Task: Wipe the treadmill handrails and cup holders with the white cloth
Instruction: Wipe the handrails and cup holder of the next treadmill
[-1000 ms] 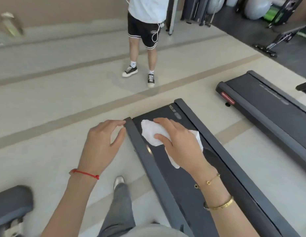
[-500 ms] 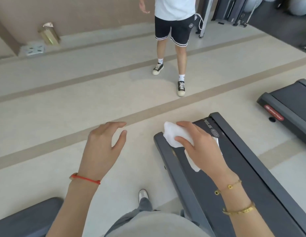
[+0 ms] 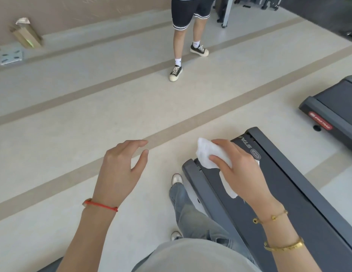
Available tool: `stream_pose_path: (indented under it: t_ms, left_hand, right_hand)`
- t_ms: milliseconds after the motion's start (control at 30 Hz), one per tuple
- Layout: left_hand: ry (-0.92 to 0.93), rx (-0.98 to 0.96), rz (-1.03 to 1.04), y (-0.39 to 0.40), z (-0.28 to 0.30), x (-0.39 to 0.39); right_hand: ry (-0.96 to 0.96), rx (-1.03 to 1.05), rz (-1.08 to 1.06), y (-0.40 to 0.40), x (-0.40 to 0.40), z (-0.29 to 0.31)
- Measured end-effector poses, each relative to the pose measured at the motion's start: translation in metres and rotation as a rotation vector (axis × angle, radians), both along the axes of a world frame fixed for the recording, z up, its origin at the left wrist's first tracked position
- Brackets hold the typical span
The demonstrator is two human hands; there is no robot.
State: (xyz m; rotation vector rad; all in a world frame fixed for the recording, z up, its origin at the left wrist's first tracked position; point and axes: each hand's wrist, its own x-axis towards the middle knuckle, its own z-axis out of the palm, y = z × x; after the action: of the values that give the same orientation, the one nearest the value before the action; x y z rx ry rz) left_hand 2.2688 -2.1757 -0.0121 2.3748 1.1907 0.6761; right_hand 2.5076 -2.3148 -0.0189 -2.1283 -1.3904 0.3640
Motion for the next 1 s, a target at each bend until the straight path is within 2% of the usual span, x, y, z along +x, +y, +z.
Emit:
stream_pose_path:
  t_ms: [200, 467, 1000]
  left_hand:
    - [0.002, 0.016, -0.038, 0.104, -0.005, 0.059]
    - [-0.01, 0.057, -0.162, 0.245, 0.014, 0.174]
    - [-0.034, 0.035, -0.686, 0.447, 0.002, 0.458]
  right_hand:
    - [0.005, 0.021, -0.03, 0.092, 0.047, -0.008]
    - [-0.008, 0.054, -0.156, 0.206, 0.138, 0.007]
    - [0.039, 0.055, -0.643, 0.337, 0.31, 0.0]
